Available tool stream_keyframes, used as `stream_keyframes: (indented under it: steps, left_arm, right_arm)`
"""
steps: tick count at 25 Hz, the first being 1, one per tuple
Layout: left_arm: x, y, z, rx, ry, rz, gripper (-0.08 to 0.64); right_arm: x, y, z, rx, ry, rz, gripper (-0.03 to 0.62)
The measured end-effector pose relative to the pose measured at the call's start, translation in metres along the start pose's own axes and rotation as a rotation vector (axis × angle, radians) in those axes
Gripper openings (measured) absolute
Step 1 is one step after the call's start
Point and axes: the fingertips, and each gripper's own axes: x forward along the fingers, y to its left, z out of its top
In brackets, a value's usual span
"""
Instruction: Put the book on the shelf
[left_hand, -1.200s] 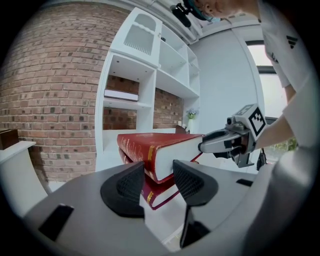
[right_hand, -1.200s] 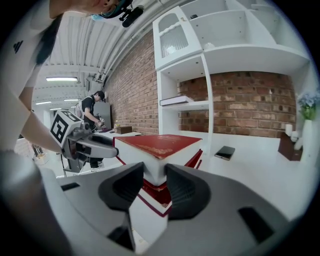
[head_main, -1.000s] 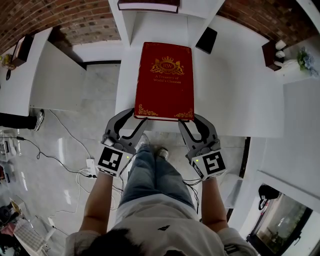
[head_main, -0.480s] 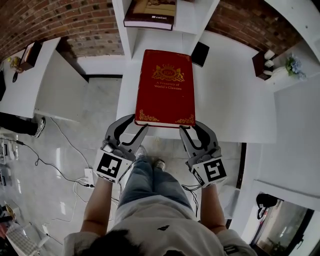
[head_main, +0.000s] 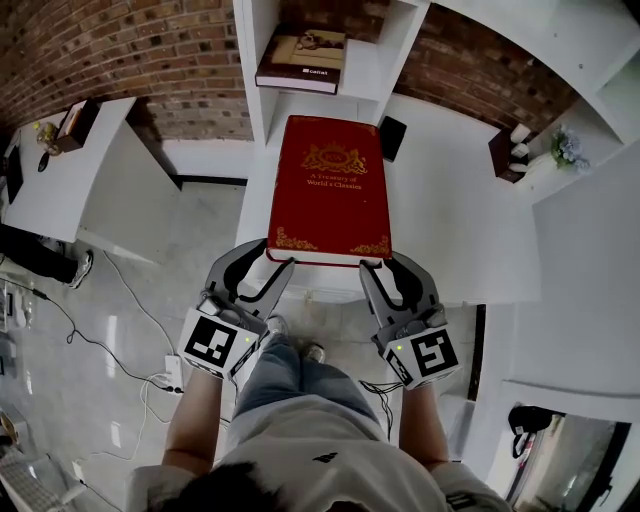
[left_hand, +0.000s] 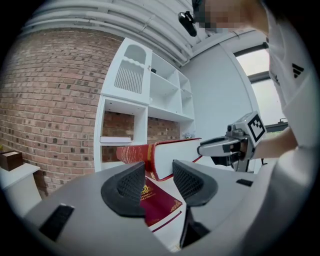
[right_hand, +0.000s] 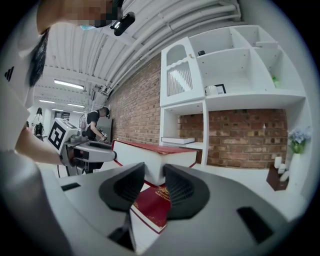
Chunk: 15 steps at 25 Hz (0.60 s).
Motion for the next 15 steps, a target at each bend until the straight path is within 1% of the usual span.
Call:
stream_keyframes:
  steps: [7, 15]
  left_arm:
    - [-0.007, 0.000, 0.029, 0.008, -0.042, 0.016, 0.179]
    - [-0.007, 0.009, 0.065, 0.038, -0.091, 0.027, 0.178]
  right_arm:
    - [-0.006, 0.000, 0.026, 0.007, -0.045, -0.001, 0.132]
    - [-0.001, -0.005, 0.061, -0.012, -0.097, -0.014, 0.129]
